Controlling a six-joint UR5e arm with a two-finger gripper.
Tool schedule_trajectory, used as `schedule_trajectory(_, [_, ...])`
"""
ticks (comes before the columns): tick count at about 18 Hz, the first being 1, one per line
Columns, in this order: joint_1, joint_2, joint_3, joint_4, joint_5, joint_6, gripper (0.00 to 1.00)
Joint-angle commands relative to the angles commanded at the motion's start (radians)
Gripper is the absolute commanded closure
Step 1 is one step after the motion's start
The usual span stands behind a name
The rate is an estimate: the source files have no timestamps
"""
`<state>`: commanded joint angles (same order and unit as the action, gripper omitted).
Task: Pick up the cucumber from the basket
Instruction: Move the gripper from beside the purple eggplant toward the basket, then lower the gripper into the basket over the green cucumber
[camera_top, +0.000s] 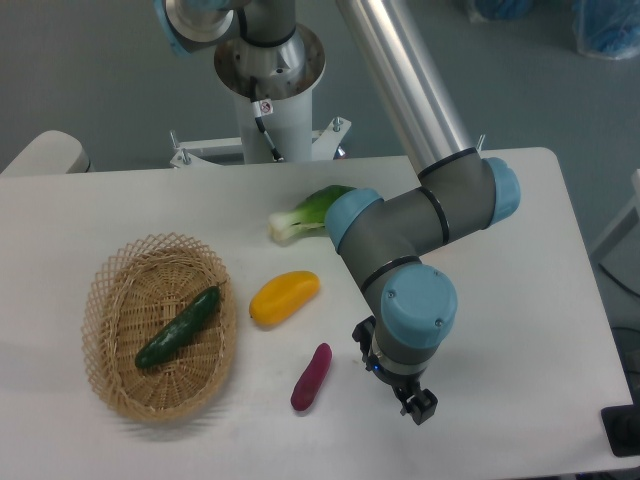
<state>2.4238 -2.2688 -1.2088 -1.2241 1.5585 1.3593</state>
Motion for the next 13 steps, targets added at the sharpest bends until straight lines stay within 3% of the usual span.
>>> schedule_trajectory(8, [-0.057, 0.029, -0.034, -0.003, -0.005, -0.131, 0.00])
schedule_trajectory(13, [-0.121, 0.101, -0.129, -0.005, -0.011, -0.245, 0.00])
